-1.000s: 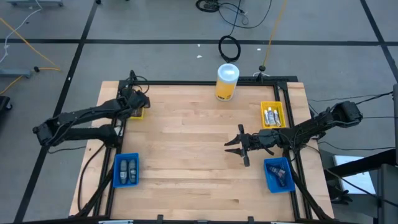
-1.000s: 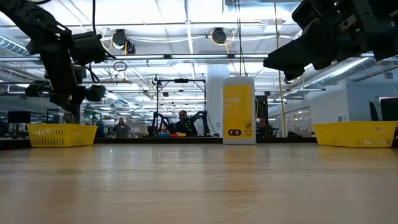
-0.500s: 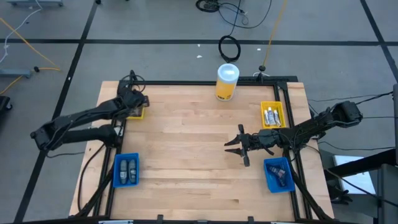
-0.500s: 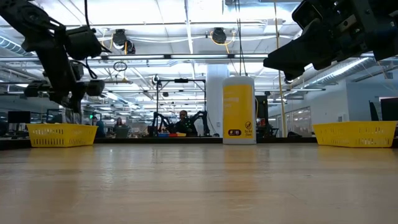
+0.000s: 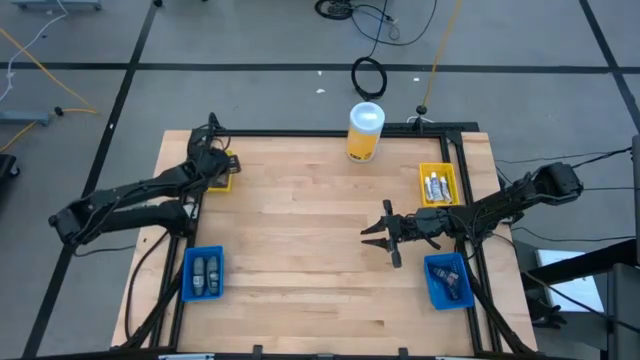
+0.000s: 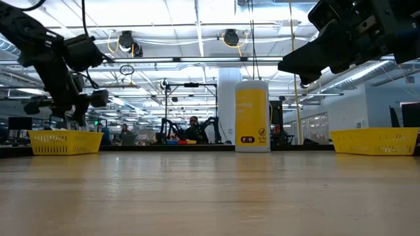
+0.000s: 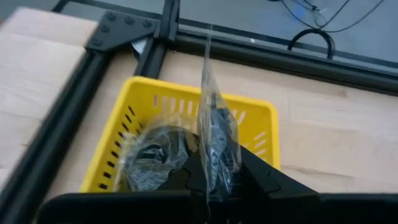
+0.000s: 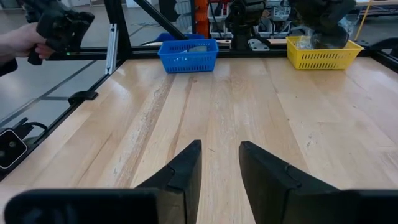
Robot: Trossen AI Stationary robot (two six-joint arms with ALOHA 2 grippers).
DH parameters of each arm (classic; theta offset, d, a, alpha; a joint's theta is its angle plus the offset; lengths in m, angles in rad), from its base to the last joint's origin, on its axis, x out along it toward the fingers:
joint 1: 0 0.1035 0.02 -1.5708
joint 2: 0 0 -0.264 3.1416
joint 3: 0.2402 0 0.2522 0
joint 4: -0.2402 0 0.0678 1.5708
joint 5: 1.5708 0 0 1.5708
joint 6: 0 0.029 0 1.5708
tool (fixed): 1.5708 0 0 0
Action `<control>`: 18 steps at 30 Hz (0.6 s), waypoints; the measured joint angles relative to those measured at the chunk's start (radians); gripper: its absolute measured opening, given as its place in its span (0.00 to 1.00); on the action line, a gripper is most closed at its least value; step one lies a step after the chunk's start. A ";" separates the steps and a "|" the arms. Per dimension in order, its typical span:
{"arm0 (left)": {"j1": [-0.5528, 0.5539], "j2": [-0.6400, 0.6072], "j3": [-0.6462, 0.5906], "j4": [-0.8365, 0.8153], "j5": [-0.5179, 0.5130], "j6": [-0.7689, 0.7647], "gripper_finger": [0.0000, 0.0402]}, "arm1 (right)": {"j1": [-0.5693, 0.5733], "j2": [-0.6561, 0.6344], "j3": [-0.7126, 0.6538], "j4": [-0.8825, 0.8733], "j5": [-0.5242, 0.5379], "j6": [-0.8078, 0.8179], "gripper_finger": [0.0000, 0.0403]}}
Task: Pick & Place Travel size toiletries
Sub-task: Put the black hairbrush into the left yellow bin
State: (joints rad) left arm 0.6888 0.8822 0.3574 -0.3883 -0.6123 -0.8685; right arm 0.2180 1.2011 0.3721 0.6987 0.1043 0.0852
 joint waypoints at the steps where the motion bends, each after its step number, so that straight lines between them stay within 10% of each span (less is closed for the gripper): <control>1: 0.009 0.000 -0.015 0.027 0.014 0.007 0.12 | 0.000 0.000 0.000 0.000 0.000 0.000 0.25; 12: 0.070 0.000 -0.033 0.048 0.067 0.111 0.12 | 0.000 0.000 0.000 0.000 0.000 0.000 0.25; 18: 0.110 -0.014 -0.033 0.045 0.080 0.197 0.29 | 0.000 0.000 0.000 0.000 0.000 0.000 0.25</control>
State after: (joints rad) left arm 0.7985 0.8685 0.3244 -0.3431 -0.5319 -0.6719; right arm 0.2180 1.2011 0.3721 0.6989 0.1043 0.0851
